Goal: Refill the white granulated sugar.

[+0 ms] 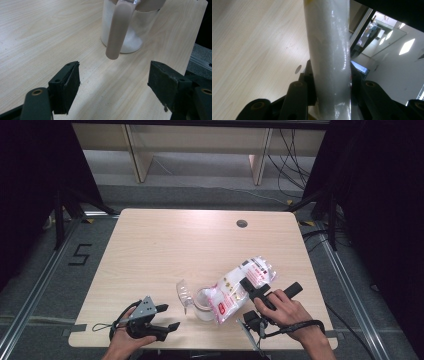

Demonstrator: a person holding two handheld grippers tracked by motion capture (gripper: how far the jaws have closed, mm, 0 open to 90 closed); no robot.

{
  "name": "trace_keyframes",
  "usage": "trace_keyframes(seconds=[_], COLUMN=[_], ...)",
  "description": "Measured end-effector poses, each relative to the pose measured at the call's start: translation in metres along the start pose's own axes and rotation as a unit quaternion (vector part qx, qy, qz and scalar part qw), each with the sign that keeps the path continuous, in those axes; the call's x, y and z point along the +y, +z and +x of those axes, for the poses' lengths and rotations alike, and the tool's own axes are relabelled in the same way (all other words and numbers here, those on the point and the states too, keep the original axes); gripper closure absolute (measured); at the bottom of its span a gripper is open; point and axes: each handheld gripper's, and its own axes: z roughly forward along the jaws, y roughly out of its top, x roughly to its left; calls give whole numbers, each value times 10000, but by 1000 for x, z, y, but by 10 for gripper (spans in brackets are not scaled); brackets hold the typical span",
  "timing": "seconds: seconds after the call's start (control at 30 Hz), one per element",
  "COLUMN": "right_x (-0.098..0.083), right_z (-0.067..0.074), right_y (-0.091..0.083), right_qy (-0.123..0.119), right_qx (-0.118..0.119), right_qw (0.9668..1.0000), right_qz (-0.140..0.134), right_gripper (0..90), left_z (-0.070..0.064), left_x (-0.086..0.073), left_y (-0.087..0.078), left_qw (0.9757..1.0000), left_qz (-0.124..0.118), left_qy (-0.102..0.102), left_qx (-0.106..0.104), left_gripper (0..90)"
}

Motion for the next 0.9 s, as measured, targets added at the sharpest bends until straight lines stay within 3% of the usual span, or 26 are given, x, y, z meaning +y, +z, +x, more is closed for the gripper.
trace_keyframes(seconds=[0.9], right_x=[0], right_z=[1], right_y=[0], right_qy=[-10], right_qx=[57], right_qw=[10000], right_qz=[25], right_gripper=[735], left_z=[0], left_x=[0], left_y=[0], left_qw=[10000], left_qz=[-15], left_qy=[-4], left_qx=[-40], left_gripper=[249])
